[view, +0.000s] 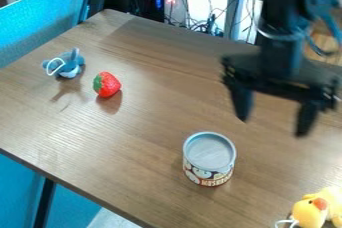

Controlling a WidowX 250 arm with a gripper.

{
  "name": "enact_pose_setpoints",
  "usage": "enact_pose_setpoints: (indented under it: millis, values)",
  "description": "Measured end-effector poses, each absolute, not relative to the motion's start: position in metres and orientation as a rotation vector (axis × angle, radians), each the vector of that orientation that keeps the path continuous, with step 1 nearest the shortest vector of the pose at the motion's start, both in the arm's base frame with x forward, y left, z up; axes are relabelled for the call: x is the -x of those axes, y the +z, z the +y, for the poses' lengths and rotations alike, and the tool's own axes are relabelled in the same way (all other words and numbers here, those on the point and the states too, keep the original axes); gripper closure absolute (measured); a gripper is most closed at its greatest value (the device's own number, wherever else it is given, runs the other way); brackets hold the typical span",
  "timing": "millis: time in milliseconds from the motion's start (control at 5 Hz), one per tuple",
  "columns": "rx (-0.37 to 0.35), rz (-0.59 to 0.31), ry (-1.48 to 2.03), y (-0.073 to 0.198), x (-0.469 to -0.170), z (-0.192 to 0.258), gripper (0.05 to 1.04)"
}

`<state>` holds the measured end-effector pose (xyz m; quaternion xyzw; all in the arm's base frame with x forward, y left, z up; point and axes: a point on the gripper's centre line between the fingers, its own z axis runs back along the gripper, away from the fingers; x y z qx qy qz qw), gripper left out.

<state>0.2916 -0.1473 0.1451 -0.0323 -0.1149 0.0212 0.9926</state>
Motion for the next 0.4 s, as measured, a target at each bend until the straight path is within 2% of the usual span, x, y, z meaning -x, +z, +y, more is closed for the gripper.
enact_pose_setpoints:
  millis: [200,400]
  values:
    - [-0.034,-0.204,0.145,0.147,-0.301,-0.094,0.083]
    - [-0.129,-0.145,0.126,0.139,-0.298,-0.05,0.083]
